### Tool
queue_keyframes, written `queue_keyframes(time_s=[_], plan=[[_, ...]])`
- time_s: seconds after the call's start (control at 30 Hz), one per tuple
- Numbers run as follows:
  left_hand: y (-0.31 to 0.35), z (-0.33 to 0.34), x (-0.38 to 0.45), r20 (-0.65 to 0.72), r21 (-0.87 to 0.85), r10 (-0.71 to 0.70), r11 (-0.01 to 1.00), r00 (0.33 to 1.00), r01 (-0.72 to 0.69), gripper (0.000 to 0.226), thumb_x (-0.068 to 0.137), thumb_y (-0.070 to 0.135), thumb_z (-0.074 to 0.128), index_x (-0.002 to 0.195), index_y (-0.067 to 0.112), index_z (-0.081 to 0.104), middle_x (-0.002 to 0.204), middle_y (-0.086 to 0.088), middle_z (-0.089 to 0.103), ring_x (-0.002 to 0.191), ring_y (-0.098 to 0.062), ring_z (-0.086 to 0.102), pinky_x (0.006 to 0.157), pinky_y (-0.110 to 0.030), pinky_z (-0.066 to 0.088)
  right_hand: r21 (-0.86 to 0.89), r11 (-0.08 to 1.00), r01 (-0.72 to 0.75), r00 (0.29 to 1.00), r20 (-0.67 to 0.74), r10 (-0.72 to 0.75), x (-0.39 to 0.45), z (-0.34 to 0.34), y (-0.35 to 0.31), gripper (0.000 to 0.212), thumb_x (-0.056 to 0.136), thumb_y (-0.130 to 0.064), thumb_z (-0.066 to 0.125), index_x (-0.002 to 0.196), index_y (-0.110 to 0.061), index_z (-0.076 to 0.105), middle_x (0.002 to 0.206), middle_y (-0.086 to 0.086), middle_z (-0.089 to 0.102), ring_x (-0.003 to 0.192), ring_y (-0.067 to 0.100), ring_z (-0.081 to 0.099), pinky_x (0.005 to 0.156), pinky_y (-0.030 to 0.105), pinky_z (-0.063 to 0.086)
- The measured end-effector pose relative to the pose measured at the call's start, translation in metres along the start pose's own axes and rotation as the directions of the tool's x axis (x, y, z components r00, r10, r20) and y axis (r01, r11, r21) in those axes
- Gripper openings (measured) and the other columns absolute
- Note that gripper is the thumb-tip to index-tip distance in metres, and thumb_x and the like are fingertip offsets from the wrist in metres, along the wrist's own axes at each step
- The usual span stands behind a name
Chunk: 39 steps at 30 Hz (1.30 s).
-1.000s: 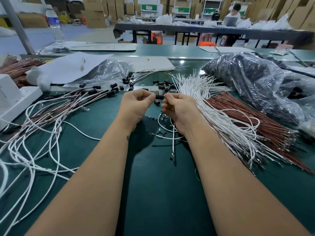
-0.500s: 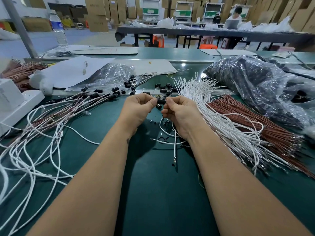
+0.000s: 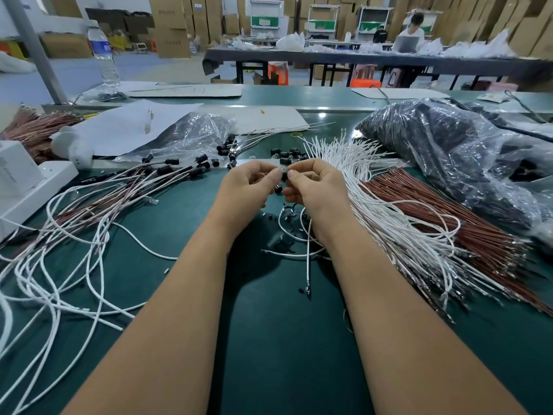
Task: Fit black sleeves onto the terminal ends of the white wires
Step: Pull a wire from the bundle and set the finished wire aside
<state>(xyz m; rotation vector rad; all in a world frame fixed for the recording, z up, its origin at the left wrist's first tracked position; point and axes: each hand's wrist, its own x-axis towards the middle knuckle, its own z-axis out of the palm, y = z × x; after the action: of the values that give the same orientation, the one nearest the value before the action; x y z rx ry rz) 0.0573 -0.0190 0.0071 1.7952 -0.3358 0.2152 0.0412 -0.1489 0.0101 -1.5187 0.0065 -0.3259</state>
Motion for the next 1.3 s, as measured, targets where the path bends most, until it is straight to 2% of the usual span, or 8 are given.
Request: queue_keyframes(time_s=[0.13, 0.27, 0.4, 0.5, 0.8, 1.07, 1.17, 1.3], plan=[[-0.0017, -0.0035, 0.0015, -0.019, -0.007, -0.005, 1.000, 1.000, 0.005, 0.012, 0.093, 0.016, 0.061, 0.084, 0.014, 0.068, 0.072, -0.011, 0.057, 0.058, -0.016, 0.042, 0.059, -0.030, 0.040, 0.060, 0.998, -0.015, 0.997, -0.068, 0.019, 0.0003, -0.0025, -0.0023, 0.014, 0.091, -0.005, 0.058, 0.082, -0.015, 0.062, 0.067, 0.001, 0.061, 0.051, 0.007, 0.057, 0.052, 0.020, 0.049], [-0.0048, -0.0051, 0.0038, -0.031, -0.077, -0.031, 0.997, 0.999, 0.029, 0.016, 0.094, 0.018, 0.060, 0.081, 0.014, 0.069, 0.075, -0.009, 0.059, 0.062, -0.016, 0.041, 0.061, -0.028, 0.036, 0.113, 0.993, -0.014, 0.995, -0.095, 0.025, 0.0009, -0.0074, -0.0044, 0.010, 0.093, -0.012, 0.060, 0.084, -0.015, 0.064, 0.057, -0.004, 0.059, 0.047, 0.007, 0.054, 0.047, 0.019, 0.046], [-0.0078, -0.0044, 0.0060, -0.008, -0.114, -0.042, 0.993, 0.999, 0.041, 0.008, 0.090, 0.015, 0.065, 0.085, 0.019, 0.070, 0.064, 0.014, 0.066, 0.056, 0.006, 0.053, 0.057, -0.008, 0.039, 0.228, 0.970, -0.086, 0.996, 0.006, 0.086, -0.0005, -0.0043, -0.0065, 0.009, 0.093, -0.003, 0.058, 0.088, -0.006, 0.065, 0.060, 0.001, 0.063, 0.049, 0.010, 0.058, 0.051, 0.022, 0.051], [-0.0073, -0.0036, 0.0049, -0.005, -0.150, -0.025, 0.988, 1.000, 0.024, 0.010, 0.088, 0.009, 0.067, 0.097, 0.008, 0.071, 0.064, 0.015, 0.067, 0.057, 0.009, 0.057, 0.055, -0.003, 0.039, 0.190, 0.978, -0.091, 0.996, -0.005, 0.094, -0.0013, -0.0051, -0.0069, 0.010, 0.093, -0.006, 0.060, 0.083, -0.007, 0.063, 0.055, -0.001, 0.062, 0.044, 0.010, 0.056, 0.045, 0.021, 0.048], [-0.0038, -0.0033, 0.0021, 0.043, -0.151, -0.006, 0.988, 0.999, 0.013, 0.012, 0.087, 0.005, 0.066, 0.099, 0.007, 0.070, 0.058, 0.015, 0.066, 0.056, 0.008, 0.057, 0.054, -0.003, 0.038, 0.135, 0.985, -0.110, 0.994, 0.004, 0.110, -0.0008, -0.0059, -0.0054, 0.016, 0.093, -0.010, 0.060, 0.076, -0.009, 0.062, 0.052, -0.002, 0.060, 0.043, 0.010, 0.054, 0.043, 0.021, 0.045], [-0.0018, -0.0025, 0.0011, 0.082, -0.132, -0.028, 0.990, 0.996, 0.039, 0.020, 0.088, 0.000, 0.063, 0.106, 0.001, 0.070, 0.073, 0.004, 0.068, 0.059, 0.006, 0.057, 0.056, -0.005, 0.039, 0.137, 0.982, -0.132, 0.991, 0.004, 0.133, 0.0005, -0.0059, -0.0034, 0.015, 0.091, -0.007, 0.062, 0.076, -0.009, 0.061, 0.050, -0.003, 0.060, 0.042, 0.010, 0.054, 0.042, 0.020, 0.045], [-0.0032, -0.0033, 0.0018, 0.104, -0.121, -0.066, 0.990, 0.992, 0.079, 0.019, 0.091, 0.001, 0.058, 0.094, 0.013, 0.072, 0.064, 0.004, 0.067, 0.056, -0.005, 0.050, 0.056, -0.013, 0.041, 0.127, 0.985, -0.114, 0.993, -0.025, 0.118, 0.0009, -0.0065, -0.0020, 0.014, 0.089, -0.007, 0.065, 0.077, -0.011, 0.061, 0.052, -0.002, 0.060, 0.043, 0.010, 0.054, 0.043, 0.021, 0.046], [-0.0059, -0.0027, 0.0001, 0.077, -0.047, -0.070, 0.996, 0.995, 0.073, 0.013, 0.089, 0.009, 0.066, 0.079, 0.015, 0.070, 0.064, 0.000, 0.068, 0.053, -0.006, 0.056, 0.056, -0.017, 0.049, 0.062, 0.995, -0.082, 0.995, -0.045, 0.085, 0.0012, -0.0088, -0.0005, 0.016, 0.089, -0.010, 0.066, 0.074, -0.012, 0.061, 0.055, -0.001, 0.060, 0.043, 0.009, 0.054, 0.043, 0.020, 0.045]])
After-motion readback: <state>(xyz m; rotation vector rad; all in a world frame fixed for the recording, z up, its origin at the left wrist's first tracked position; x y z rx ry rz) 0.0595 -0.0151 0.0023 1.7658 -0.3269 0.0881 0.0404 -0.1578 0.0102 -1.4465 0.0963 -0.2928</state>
